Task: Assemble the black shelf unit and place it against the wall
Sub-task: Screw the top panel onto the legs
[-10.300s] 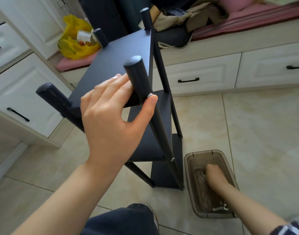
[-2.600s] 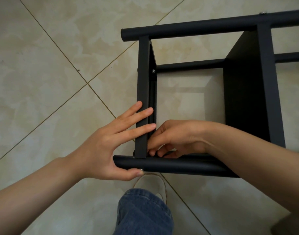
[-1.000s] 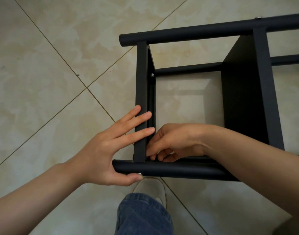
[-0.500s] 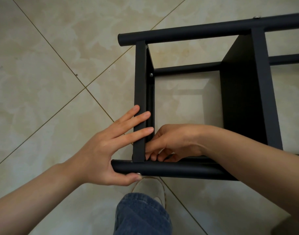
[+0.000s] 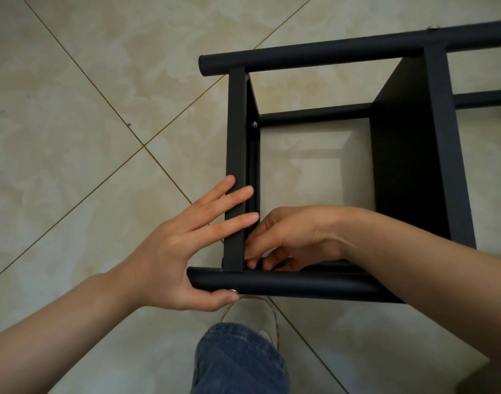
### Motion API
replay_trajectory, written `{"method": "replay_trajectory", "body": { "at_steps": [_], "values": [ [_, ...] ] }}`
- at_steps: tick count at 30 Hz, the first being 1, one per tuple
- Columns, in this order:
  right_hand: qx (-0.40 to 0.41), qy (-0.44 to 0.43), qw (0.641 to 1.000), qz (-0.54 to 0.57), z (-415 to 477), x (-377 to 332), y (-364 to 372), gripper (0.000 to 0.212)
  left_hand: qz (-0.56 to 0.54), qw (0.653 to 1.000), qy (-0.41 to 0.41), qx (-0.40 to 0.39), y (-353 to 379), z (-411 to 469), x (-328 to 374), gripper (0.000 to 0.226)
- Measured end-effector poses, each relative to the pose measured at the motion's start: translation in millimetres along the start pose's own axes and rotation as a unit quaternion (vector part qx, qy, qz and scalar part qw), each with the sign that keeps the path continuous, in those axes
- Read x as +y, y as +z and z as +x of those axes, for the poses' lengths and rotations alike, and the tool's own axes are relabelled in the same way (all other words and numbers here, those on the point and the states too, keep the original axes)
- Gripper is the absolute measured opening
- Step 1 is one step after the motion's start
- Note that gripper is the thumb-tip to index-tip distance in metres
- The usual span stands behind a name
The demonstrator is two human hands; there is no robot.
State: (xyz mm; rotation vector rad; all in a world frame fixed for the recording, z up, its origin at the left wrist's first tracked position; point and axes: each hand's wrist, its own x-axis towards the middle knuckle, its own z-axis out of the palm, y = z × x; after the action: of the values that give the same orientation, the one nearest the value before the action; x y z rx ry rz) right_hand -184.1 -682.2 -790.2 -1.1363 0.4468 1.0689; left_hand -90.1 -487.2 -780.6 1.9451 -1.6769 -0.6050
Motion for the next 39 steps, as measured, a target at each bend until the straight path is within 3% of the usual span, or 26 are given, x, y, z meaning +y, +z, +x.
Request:
{"method": "replay_trajectory", "body": {
  "at_steps": [4,8,13,20,27,39],
  "values": [
    [0.016,-0.006,1.000,-0.016,3.6,1.7,1.3,0.035,0.001,1.000,0.001,0.001,0.1,-0.6,-0.1,0.082],
    [0.027,0.000,0.999,-0.026,2.9,0.4,1.8,0.016,0.000,1.000,0.001,0.001,0.6,-0.2,-0.4,0.082],
    [-0.009,0.005,1.000,0.004,2.1,0.3,-2.1,0.015,0.000,1.000,0.003,0.002,0.2,-0.6,-0.2,0.081],
    [0.011,0.010,1.000,-0.020,4.4,2.0,-1.4,0.025,0.002,1.000,-0.001,-0.002,-0.1,0.3,0.0,0.081],
    [-0.007,-0.010,1.000,0.009,5.0,3.2,-3.4,0.010,-0.003,1.000,-0.001,-0.001,-0.1,-0.3,-0.4,0.082],
    [-0.003,-0.021,1.000,-0.011,4.5,3.7,0.4,0.012,-0.011,1.000,-0.004,-0.003,0.4,0.2,-0.5,0.083]
  ]
}}
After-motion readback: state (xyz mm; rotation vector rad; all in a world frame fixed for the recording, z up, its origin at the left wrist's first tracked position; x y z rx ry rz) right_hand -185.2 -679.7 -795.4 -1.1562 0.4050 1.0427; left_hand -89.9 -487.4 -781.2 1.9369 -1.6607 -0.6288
